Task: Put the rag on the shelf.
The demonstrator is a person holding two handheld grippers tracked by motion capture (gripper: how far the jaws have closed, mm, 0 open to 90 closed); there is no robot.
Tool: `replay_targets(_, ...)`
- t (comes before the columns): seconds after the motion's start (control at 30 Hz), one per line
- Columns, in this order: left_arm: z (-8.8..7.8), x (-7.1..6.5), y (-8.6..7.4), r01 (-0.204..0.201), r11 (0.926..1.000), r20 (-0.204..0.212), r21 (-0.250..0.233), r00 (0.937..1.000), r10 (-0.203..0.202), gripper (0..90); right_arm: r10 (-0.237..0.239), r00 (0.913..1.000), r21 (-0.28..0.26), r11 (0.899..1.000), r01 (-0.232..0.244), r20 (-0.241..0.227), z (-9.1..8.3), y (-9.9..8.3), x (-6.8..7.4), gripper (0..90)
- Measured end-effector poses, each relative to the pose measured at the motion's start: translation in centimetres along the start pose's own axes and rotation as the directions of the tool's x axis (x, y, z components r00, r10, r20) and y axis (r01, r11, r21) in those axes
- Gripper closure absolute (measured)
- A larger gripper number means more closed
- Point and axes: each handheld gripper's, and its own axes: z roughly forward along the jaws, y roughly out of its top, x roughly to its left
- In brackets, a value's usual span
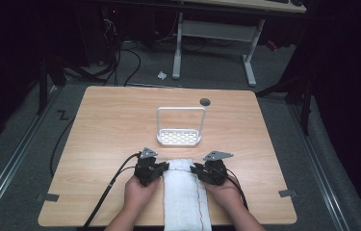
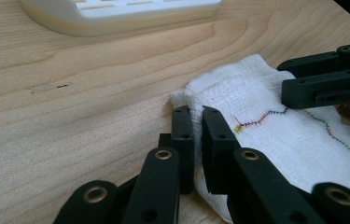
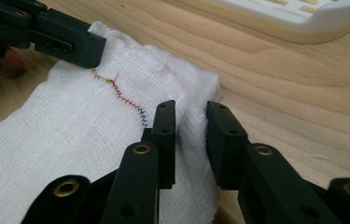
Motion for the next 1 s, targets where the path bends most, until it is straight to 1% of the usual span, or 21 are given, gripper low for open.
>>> replay_targets(0.07, 0.0, 0.0, 0.0, 0.0, 1.0, 0.0, 0.0, 1.0, 0.0, 84.4, -0.003, 1.0, -0.001, 1.0, 0.003, -0.002, 0.0, 0.0, 0.0, 76.5)
replay_targets(0.13, 0.0, 0.0, 0.0, 0.001, 1.0, -0.001, -0.002, 1.0, -0.001, 84.3, -0.007, 1.0, 0.004, 1.0, 0.007, -0.007, 0.1, 0.0, 0.2, 82.1)
replay_targets(0.2, 0.0, 0.0, 0.0, 0.002, 1.0, 0.0, -0.004, 1.0, -0.002, 84.2, -0.023, 0.9997, 0.009, 1.0, 0.023, 0.001, 0.1, 0.1, 0.3, 83.1)
replay_targets(0.23, -0.1, 0.0, 0.0, -0.002, 1.0, 0.002, -0.006, 1.0, 0.002, 84.2, -0.023, 0.9997, 0.009, 1.0, 0.023, 0.001, 0.1, 0.1, 0.3, 83.1)
replay_targets(0.37, -0.5, -0.1, -0.2, -0.015, 0.9987, 0.004, -0.048, 0.9999, 0.016, 84.0, -0.021, 0.9998, 0.006, 1.0, 0.021, 0.003, 0.0, 0.2, 0.3, 83.8)
replay_targets(0.53, -0.9, -0.1, -0.4, -0.016, 0.9964, 0.024, -0.084, 0.9996, 0.018, 84.1, -0.028, 0.9996, -0.02, 0.999, 0.028, 0.005, -0.4, 0.3, 0.5, 84.1)
replay_targets(0.63, -1.1, 0.0, -0.4, -0.009, 0.9945, 0.038, -0.104, 0.9992, 0.013, 84.3, -0.035, 0.9993, -0.053, 0.998, 0.035, 0.011, -0.8, 0.4, 0.7, 84.1)
replay_targets(0.67, -1.2, 0.0, -0.4, -0.008, 0.9937, 0.043, -0.112, 0.999, 0.013, 84.3, -0.035, 0.9993, -0.053, 0.998, 0.035, 0.011, -0.8, 0.4, 0.7, 84.1)
replay_targets(0.7, -1.3, 0.0, -0.4, -0.007, 0.9931, 0.045, -0.117, 0.9989, 0.013, 84.4, -0.04, 0.999, -0.073, 0.996, 0.042, 0.017, -1.0, 0.5, 0.8, 84.1)
replay_targets(0.73, -1.3, 0.0, -0.4, -0.008, 0.9922, 0.047, -0.125, 0.9988, 0.014, 84.4, -0.04, 0.999, -0.073, 0.996, 0.042, 0.017, -1.0, 0.5, 0.8, 84.1)
replay_targets(0.8, -1.5, 0.1, -0.4, 0.0, 0.9904, 0.05, -0.138, 0.9987, 0.007, 84.6, -0.027, 0.9995, -0.093, 0.995, 0.028, 0.018, -1.1, 0.6, 0.8, 84.1)
replay_targets(0.87, -1.6, 0.1, -0.3, 0.011, 0.9894, 0.05, -0.145, 0.9987, -0.004, 84.7, -0.029, 0.9994, -0.098, 0.995, 0.03, 0.016, -1.1, 0.7, 0.9, 84.1)
replay_targets(0.93, -1.8, 0.1, -0.1, 0.01, 0.9874, 0.044, -0.158, 0.999, -0.003, 85.1, -0.035, 0.9991, -0.117, 0.992, 0.038, 0.024, -1.2, 1.2, 1.1, 84.1)
replay_targets(0.97, -2.0, 0.0, 0.0, 0.009, 0.9862, 0.042, -0.165, 0.9991, -0.002, 85.1, -0.035, 0.9991, -0.117, 0.992, 0.038, 0.024, -1.2, 1.2, 1.1, 84.1)
replay_targets(1.0, -2.1, 0.0, 0.1, 0.016, 0.9843, 0.046, -0.176, 0.9989, -0.008, 85.2, -0.039, 0.9988, -0.123, 0.992, 0.043, 0.028, -1.2, 1.3, 1.2, 84.2)
